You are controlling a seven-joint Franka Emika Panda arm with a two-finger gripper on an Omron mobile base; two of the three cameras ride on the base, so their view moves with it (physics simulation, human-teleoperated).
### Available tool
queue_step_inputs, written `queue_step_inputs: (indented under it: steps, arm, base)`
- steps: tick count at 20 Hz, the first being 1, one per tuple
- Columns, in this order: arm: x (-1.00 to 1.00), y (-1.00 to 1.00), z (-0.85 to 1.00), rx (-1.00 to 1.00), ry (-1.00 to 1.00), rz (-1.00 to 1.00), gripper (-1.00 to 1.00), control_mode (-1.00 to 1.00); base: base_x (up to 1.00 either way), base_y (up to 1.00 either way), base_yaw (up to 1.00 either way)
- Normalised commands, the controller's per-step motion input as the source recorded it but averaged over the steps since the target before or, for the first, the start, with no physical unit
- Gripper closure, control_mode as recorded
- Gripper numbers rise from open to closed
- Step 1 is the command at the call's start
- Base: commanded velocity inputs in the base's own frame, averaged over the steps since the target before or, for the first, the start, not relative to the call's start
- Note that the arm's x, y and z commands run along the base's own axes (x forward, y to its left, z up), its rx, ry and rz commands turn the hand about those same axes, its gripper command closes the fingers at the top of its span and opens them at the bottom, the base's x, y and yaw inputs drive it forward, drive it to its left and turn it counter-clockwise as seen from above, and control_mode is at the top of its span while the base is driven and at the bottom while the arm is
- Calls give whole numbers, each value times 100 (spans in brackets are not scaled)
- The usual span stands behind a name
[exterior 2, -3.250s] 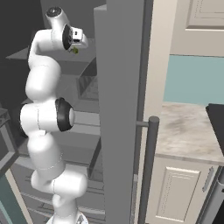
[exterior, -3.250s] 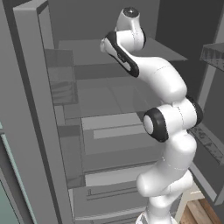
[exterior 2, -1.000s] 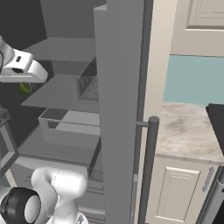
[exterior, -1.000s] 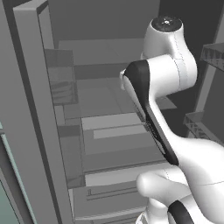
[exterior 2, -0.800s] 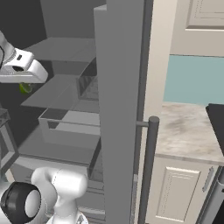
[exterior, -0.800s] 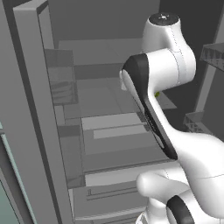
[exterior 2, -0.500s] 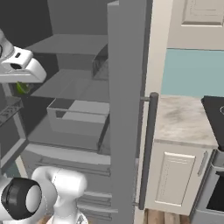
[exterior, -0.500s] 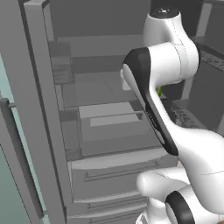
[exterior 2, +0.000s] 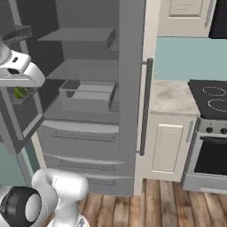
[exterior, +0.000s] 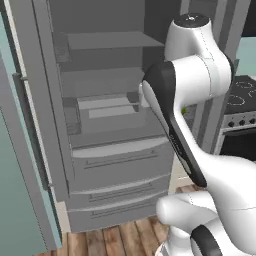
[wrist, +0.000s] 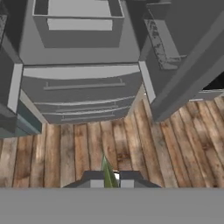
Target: There is a bowl on the dining counter. Grab a lemon wedge from the fridge and place it in the bowl. Then get the liquor bottle and glass cup from the cabinet and place them next to the bowl.
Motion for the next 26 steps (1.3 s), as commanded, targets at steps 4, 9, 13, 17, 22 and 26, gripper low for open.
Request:
queue_step_inputs:
  steps: [4,9,13,17,22,26]
  arm:
    - [0,0,0,0,0,0,100,100]
    - [0,0,0,0,0,0,100,100]
    - [0,0,0,0,0,0,100,100]
    - [0,0,0,0,0,0,100,100]
    - [0,0,0,0,0,0,100,100]
    - [0,0,0,0,0,0,100,100]
  base:
    - [-27,0,-57]
    - [-10,0,-90]
    - [-8,0,-96]
    - [-12,0,-93]
    - [-19,-6,-89]
    - [-23,-15,-86]
